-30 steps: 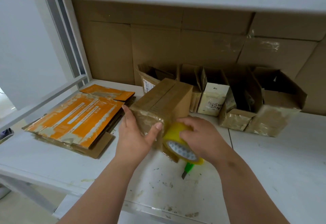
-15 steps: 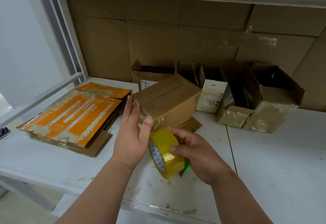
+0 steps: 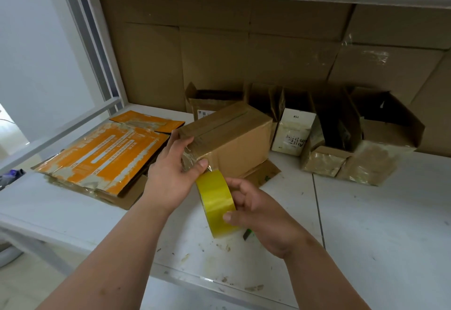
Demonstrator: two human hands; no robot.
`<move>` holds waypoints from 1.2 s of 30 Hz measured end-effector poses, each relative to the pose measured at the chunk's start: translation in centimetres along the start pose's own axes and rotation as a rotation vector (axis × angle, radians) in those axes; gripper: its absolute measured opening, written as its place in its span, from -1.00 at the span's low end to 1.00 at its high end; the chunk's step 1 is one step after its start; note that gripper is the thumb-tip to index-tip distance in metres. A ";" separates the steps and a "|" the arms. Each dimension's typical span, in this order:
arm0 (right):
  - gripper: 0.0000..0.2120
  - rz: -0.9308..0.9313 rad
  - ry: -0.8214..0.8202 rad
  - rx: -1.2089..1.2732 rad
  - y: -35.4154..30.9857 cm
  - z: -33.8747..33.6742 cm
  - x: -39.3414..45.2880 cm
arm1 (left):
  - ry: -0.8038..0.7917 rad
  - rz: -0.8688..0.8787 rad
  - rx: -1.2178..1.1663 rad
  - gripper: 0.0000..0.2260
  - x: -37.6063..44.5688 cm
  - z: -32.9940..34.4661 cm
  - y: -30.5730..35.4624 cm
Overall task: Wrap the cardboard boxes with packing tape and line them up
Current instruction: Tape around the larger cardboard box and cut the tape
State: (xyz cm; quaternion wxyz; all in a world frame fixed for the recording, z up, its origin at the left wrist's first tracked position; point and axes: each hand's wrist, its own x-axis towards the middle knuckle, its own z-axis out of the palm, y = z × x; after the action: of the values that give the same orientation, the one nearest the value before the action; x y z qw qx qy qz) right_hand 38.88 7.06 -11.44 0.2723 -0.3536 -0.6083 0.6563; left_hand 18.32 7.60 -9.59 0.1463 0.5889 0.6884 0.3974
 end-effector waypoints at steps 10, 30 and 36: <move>-0.45 0.024 -0.001 -0.090 -0.3 -0.3 -0.7 | 0.120 -0.144 -0.055 -0.42 -0.8 0.3 1.6; -0.83 0.128 0.156 -1.272 1.9 -5.9 -0.6 | 0.196 -0.448 -0.573 -0.68 -3.7 2.1 4.5; -0.90 -0.011 0.320 -1.064 -0.3 -6.6 -0.6 | 0.127 -0.494 -0.596 -0.88 -4.3 2.4 4.3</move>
State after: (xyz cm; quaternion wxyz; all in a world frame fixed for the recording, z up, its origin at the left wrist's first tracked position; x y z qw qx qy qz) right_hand 44.49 10.65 -11.17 0.1487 -0.5346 -0.8087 0.1953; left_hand 24.08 4.46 -9.20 0.3593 0.3115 0.6714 0.5684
